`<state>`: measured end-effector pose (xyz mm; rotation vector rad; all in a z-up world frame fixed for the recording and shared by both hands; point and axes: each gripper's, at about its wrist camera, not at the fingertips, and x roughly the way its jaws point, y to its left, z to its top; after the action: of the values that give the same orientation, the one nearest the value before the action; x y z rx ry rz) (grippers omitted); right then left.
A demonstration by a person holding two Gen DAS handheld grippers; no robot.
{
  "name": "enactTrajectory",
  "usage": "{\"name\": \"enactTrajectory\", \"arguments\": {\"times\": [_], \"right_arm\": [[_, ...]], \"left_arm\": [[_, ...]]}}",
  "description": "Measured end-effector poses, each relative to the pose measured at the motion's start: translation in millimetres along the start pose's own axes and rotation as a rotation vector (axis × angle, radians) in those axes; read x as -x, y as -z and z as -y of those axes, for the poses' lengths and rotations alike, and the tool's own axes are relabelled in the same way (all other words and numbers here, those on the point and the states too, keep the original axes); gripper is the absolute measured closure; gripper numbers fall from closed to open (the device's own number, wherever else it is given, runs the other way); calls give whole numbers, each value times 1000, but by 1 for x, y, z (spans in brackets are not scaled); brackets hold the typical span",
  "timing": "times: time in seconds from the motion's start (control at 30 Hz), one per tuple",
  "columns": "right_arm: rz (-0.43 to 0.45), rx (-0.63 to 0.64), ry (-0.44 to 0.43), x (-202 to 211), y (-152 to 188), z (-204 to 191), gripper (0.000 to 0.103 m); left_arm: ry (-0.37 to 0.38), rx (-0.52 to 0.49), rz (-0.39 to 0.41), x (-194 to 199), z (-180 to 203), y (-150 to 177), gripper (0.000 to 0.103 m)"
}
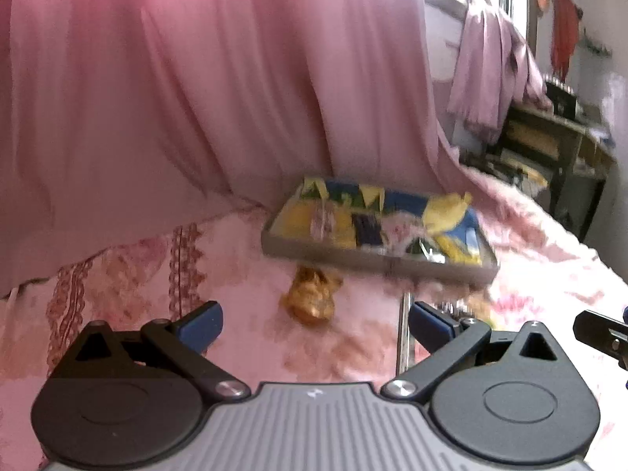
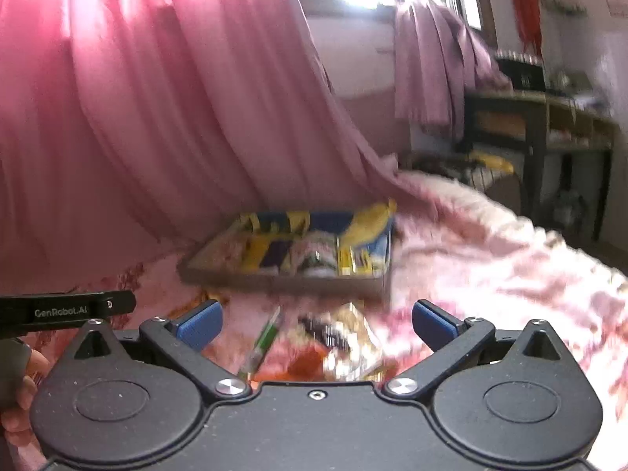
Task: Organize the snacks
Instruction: 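Withdraw both tools back over the remaining snacks on the bedspread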
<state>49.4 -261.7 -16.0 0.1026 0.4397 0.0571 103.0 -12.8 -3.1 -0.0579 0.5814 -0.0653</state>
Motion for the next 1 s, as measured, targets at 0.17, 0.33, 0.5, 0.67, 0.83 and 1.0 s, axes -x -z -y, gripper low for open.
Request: {"name": "enactTrajectory", "arguments": {"times": [0.17, 0.33, 0.5, 0.67, 0.83, 1.0], "right_arm": [[-75, -5, 12, -2, 8, -2, 1], [-146, -7, 22, -8, 12, -3, 1], [-209, -16, 21, -16, 15, -2, 1], [-254, -16, 12, -23, 17, -2, 1], [-316, -34, -8, -33, 16, 1, 1], [-395, -52, -61, -49, 15, 5, 1]], "left_arm": [[-11, -29, -86, -1, 2, 11, 0], [-27, -40, -166, -5, 2, 19, 0], [-43, -37, -235, -10, -1, 24, 0], [-43, -50, -264, -13, -1, 25, 0], [-30, -60, -302, -20, 0, 23, 0], [8, -72, -345, -34, 0, 20, 0]]}}
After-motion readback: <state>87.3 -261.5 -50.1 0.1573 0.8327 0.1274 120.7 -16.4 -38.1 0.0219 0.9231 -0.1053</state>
